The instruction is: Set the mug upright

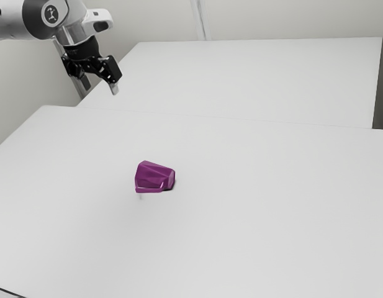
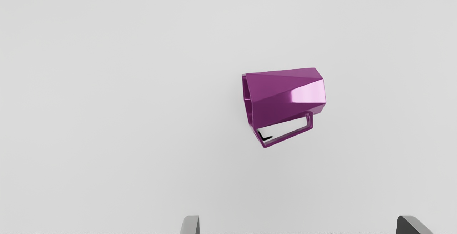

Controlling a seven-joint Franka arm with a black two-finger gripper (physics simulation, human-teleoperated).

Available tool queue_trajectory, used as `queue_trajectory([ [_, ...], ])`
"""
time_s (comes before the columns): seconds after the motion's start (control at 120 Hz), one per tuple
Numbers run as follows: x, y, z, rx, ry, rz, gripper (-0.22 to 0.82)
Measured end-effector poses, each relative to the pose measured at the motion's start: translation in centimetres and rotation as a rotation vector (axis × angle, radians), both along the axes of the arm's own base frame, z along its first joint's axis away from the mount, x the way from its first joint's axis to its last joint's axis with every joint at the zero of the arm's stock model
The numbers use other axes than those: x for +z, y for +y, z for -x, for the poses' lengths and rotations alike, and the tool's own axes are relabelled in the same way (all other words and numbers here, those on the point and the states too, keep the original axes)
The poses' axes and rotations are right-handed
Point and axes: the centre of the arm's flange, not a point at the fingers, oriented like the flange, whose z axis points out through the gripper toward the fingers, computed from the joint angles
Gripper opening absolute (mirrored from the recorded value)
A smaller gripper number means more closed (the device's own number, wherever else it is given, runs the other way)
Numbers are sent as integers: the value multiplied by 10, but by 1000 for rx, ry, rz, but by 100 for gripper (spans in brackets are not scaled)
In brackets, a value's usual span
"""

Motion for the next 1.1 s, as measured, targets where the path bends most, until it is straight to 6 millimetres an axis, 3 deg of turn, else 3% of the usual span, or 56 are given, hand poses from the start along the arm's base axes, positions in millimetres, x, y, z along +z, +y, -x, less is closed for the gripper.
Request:
queue_trajectory([
  [0.242,-2,-10,2,-14,19,1,60],
  [0.467,-25,-14,5,-13,66,19,60],
  [0.65,-73,5,7,26,122,43,60],
  [0.758,-89,14,4,50,117,62,60],
  [0.975,-148,23,1,92,125,160,60],
  [1.1,-172,26,1,97,114,227,60],
])
